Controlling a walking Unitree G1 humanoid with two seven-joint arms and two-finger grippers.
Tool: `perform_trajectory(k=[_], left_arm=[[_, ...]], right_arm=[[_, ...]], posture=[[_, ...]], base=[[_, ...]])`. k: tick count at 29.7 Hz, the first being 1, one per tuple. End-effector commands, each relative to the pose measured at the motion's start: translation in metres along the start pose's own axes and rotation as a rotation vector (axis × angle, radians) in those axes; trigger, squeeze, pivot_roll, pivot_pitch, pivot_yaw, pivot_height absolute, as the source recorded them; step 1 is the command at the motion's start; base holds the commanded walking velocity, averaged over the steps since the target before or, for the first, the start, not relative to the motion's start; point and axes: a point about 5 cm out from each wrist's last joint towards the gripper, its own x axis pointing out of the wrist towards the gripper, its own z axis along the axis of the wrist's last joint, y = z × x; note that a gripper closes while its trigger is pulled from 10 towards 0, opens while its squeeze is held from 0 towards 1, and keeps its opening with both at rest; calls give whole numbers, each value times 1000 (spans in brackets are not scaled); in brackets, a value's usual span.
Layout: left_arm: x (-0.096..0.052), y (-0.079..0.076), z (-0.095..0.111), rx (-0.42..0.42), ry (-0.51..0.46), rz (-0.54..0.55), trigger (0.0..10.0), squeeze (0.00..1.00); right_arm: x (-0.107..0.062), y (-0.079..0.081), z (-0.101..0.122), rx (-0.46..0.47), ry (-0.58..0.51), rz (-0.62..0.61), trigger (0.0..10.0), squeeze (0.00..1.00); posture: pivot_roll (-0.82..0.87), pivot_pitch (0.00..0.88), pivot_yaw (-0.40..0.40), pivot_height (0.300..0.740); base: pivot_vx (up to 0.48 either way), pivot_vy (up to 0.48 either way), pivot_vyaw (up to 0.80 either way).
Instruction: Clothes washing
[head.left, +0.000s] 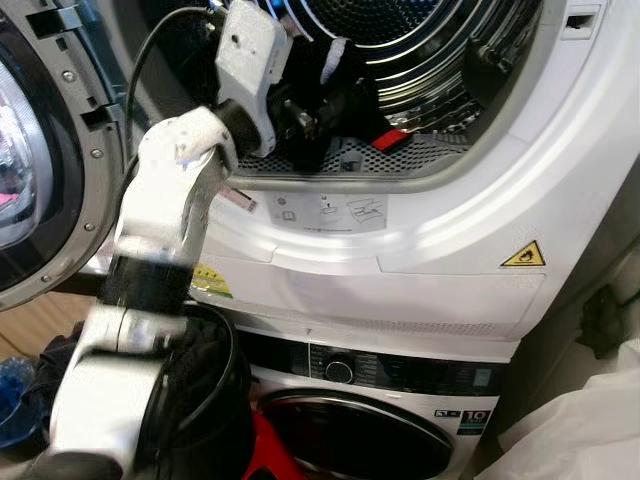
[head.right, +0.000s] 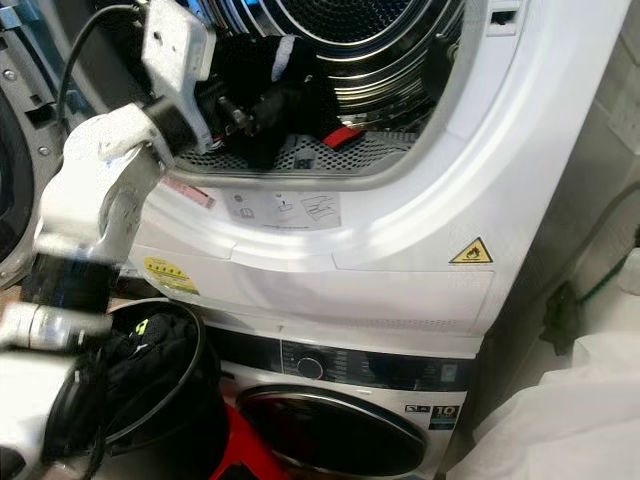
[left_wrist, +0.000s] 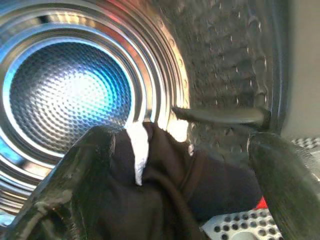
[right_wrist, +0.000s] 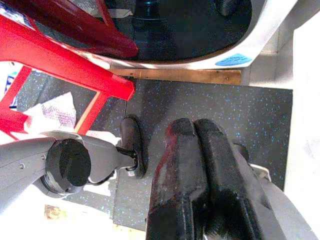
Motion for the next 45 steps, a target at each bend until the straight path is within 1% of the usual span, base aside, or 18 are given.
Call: perform_trajectory(k=[1,2,4,5,7,9,11,13,14,16,19,22,28,30,35,39,43,45], left_arm=[[-7,3,11,42,-26,59,10000,0],[-18,-2,15,66,-58,88,10000,0],[-23,-6,16,68,-60,93,10000,0],[-33,-16,11,41,-49,59,10000,0],[-46,-33,-1,69,-1,-44,10000,0],[-57,-41,-12,32,60,-81,10000,0],[-61,-35,-20,-45,100,11,10000,0],[-59,-27,-26,-94,135,68,10000,0],[-58,-26,-27,-97,143,76,10000,0],[-53,-12,-36,-105,196,156,10000,0],[-49,-6,-39,-107,215,176,10000,0],[-44,4,-48,-188,288,238,10000,0],[-41,2,-50,-280,322,206,10000,0],[-44,3,-54,-301,355,252,10000,0],[-42,9,-62,-350,390,267,10000,0],[-34,17,-66,-391,360,265,10000,0],[-24,27,-70,-368,330,259,10000,0],[-7,30,-65,-418,233,193,10000,0]], right_arm=[[-1,6,-5,8,16,12,10000,0],[-1,6,-5,5,16,14,10000,0],[-1,6,-5,4,17,15,10000,0],[-1,7,-5,1,18,17,10000,0],[-1,7,-5,-1,19,19,10000,0],[-1,8,-5,-4,19,21,10000,0],[0,8,-4,-13,20,28,10000,0],[0,9,-4,-20,21,33,10000,0],[0,9,-3,-23,22,34,10000,0],[0,9,-2,-25,20,37,10000,0],[1,9,-1,-26,18,38,10000,0],[1,8,1,-26,14,35,10000,0],[1,4,1,-17,12,20,10000,0],[0,3,-1,-15,15,16,10000,0],[0,4,-2,-17,20,19,10000,0],[1,7,-1,-21,19,27,10000,0],[1,10,1,-31,15,37,10000,0],[1,10,1,-33,14,39,10000,0]], posture=[[42,0,177,740],[50,0,173,740],[58,0,170,740],[60,0,169,740],[72,0,165,740],[73,0,164,740],[89,0,158,740],[93,0,155,740],[93,0,155,740],[91,0,152,740],[85,0,152,740],[72,0,155,740],[57,0,163,740],[57,0,163,740],[61,0,161,740],[62,0,160,740],[54,0,159,740],[51,0,159,740]], base=[[0,0,0],[0,0,0],[0,0,0],[0,0,0],[0,0,0],[0,0,0],[0,0,0],[0,0,0],[0,0,0],[0,0,0],[0,0,0],[0,0,0],[0,0,0],[0,0,0],[0,0,0],[0,0,0],[0,0,0],[0,0,0]])
